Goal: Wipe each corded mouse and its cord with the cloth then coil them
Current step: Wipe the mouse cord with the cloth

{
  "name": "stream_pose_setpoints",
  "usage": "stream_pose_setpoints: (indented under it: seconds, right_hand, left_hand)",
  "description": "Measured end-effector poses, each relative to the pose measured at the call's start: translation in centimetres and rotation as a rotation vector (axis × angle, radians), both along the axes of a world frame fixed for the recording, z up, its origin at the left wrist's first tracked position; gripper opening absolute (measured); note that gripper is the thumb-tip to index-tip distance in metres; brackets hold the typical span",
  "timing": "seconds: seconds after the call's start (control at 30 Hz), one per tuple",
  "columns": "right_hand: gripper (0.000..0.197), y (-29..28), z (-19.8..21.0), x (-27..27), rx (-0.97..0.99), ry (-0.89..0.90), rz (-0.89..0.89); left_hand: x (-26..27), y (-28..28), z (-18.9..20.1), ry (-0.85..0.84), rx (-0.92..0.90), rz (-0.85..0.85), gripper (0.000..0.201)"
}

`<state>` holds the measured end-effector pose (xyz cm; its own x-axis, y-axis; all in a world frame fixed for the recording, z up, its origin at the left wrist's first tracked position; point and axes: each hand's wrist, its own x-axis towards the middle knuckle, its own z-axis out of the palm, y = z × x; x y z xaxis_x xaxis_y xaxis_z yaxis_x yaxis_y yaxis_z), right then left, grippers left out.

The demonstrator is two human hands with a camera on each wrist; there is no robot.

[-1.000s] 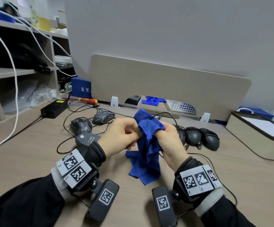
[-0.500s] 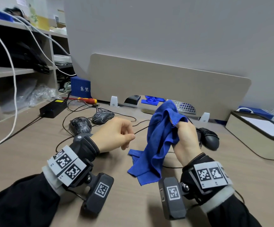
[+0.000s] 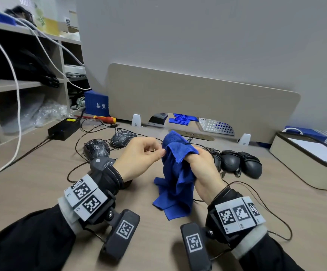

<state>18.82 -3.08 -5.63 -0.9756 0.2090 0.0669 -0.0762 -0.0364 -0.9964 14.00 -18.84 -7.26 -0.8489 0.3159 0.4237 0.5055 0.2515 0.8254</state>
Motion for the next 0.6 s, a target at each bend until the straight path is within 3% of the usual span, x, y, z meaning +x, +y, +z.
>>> stream_pose_setpoints:
  seconds: [0.1, 0.2, 0.37, 0.6]
  right_hand:
    - [0.03, 0.8, 0.0, -0.2, -0.089, -0.018, -0.065]
    - [0.01, 2.6, 0.4, -0.7, -0.265, -0.001, -0.154]
    - [0.016, 4.1, 1.3, -0.4, -0.431, 0.088, -0.225]
    - [0.009, 3.6, 0.9, -0.3, -0.36, 0.101, -0.209]
  left_hand:
    - [0.3, 0.0, 0.3, 0.038, 0.005, -0.027, 0.018]
    - [-0.2, -0.7, 0.5, 0.066, -0.017, 0.03, 0.018]
    - [-0.8, -1.3, 0.5, 0.136, -0.052, 0.13, 0.024]
    - [-1.3, -1.6, 0.1, 0.093, -0.171, 0.126, 0.007]
